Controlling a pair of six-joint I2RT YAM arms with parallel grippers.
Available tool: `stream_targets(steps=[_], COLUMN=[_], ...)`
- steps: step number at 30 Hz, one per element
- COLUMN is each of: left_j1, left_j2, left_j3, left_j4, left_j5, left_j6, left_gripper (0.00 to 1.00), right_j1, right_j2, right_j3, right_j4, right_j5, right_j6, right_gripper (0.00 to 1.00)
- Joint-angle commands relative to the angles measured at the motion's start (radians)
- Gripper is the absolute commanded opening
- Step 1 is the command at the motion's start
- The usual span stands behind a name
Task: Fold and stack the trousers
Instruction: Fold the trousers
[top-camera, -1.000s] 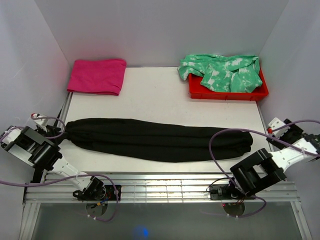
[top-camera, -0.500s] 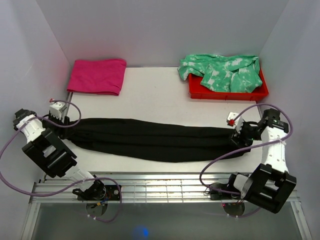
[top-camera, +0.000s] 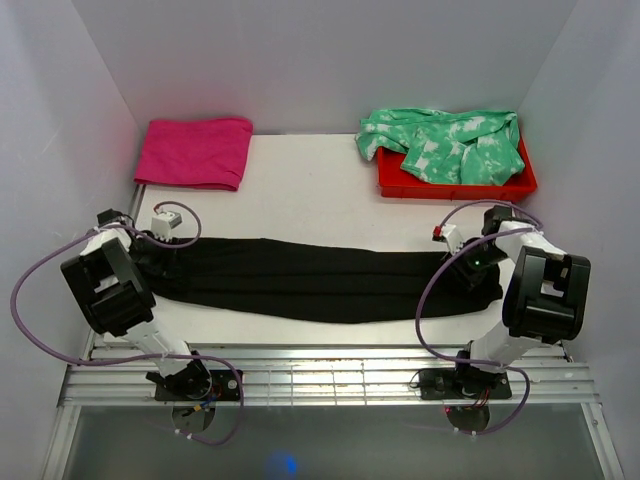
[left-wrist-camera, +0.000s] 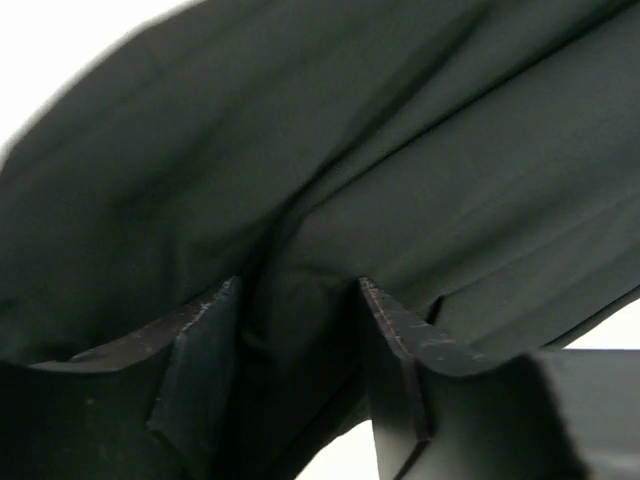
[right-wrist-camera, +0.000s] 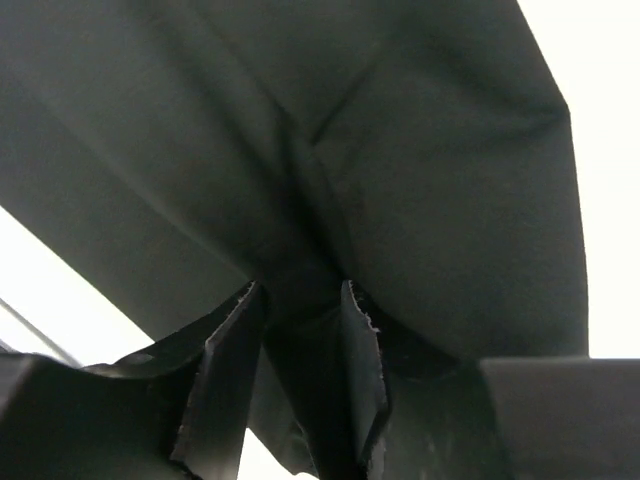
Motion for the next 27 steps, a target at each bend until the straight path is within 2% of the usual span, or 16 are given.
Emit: stream_targets(steps=[1, 5, 7, 10, 12, 16, 23, 27], left_j1=[0.004, -0.012, -0.012, -0.012, -0.012, -0.012, -0.012, -0.010], left_j2=[-0.010, -0.021, -0.025, -0.047, -0.054, -0.047, 0.015, 0.041], left_j3=[-0.063, -0.073, -0.051, 0.010, 0.060, 0.139, 0.213, 0.220], left_j4=[0.039, 0.041, 0.009, -0.053, -0.083, -0.152, -0.225, -0.225], left_j5=[-0.020, 0.021, 0.043, 0.104, 0.129, 0.171, 0.205, 0.202], left_j6=[-0.053, -0.091, -0.091, -0.079, -0.074, -0.084, -0.062, -0.071], left_gripper=[0.58, 0.55, 0.56, 0.63, 0.65, 0.71, 0.75, 0.75], right_j1=[0.001, 0.001, -0.005, -0.036, -0.036, -0.030, -0.004, 0.019], right_j2=[0.063, 0.082, 0.055, -0.001, -0.020, 0.003, 0.153, 0.196], right_j3=[0.115, 0.302, 0.377, 0.469, 0.493, 0.493, 0.511, 0.503], right_j4=[0.148, 0.006, -0.115, -0.197, -0.194, -0.143, -0.109, -0.079], right_j5=[0.113, -0.005, -0.071, -0.132, -0.116, -0.016, 0.133, 0.125], right_j6=[0.042, 0.015, -0.063, -0.123, -0.143, -0.282, -0.399, -0.412], right_gripper=[0.42, 0.40, 0.42, 0.53, 0.54, 0.52, 0.55, 0.66])
